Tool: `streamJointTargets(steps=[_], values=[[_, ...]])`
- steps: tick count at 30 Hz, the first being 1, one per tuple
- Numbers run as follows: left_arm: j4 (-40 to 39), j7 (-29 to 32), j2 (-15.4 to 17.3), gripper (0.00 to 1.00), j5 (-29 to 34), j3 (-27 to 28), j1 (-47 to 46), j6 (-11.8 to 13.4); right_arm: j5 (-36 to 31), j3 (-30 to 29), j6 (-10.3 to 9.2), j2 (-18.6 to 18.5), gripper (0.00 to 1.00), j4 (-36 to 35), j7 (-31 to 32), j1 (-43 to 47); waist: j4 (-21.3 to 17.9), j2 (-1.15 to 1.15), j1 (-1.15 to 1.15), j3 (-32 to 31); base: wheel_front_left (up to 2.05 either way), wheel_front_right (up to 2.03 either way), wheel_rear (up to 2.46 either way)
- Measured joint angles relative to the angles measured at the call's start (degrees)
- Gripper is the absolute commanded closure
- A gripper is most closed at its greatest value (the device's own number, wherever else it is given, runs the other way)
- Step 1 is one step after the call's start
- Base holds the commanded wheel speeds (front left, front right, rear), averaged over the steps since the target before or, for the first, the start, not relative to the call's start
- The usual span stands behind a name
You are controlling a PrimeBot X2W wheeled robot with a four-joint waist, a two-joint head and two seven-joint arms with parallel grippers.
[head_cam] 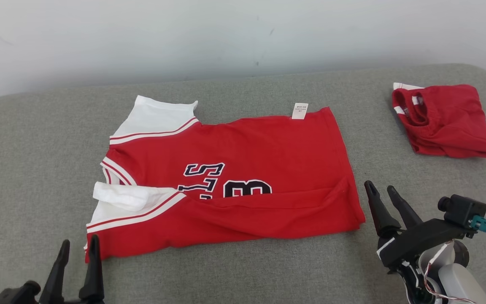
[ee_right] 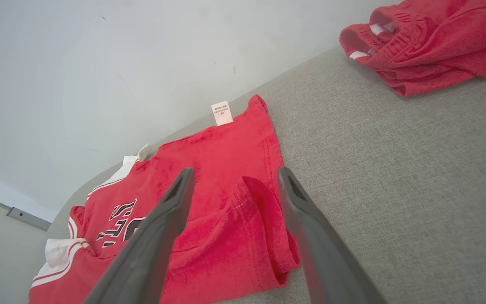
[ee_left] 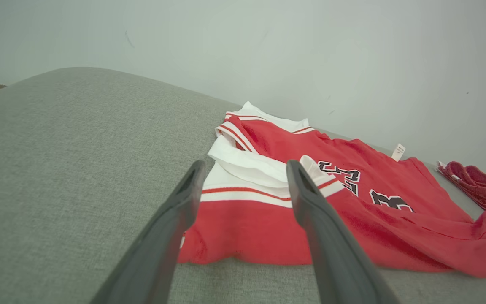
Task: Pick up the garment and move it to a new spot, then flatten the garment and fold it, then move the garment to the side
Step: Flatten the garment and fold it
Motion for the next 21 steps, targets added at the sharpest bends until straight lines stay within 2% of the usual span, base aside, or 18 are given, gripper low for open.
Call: streamJointTargets(steps=[12,21], values=[[4.7,0.0,-0.4,0.0,4.4,1.7,0.2,-0.3,-8.1,3.9,0.0,-0.7,0.0,3.4,-2.5,1.0,0.0,0.0,0.0,1.5,0.0,0.0,0.0],[9.9,0.0,-1.3,0.0,6.0,2.9,-2.5,-1.6,-12.2,5.9,0.0,-0.4,0.0,7.7,-3.9,-0.6,-0.8,0.0,0.0,3.4,0.0,0.0,0.0]])
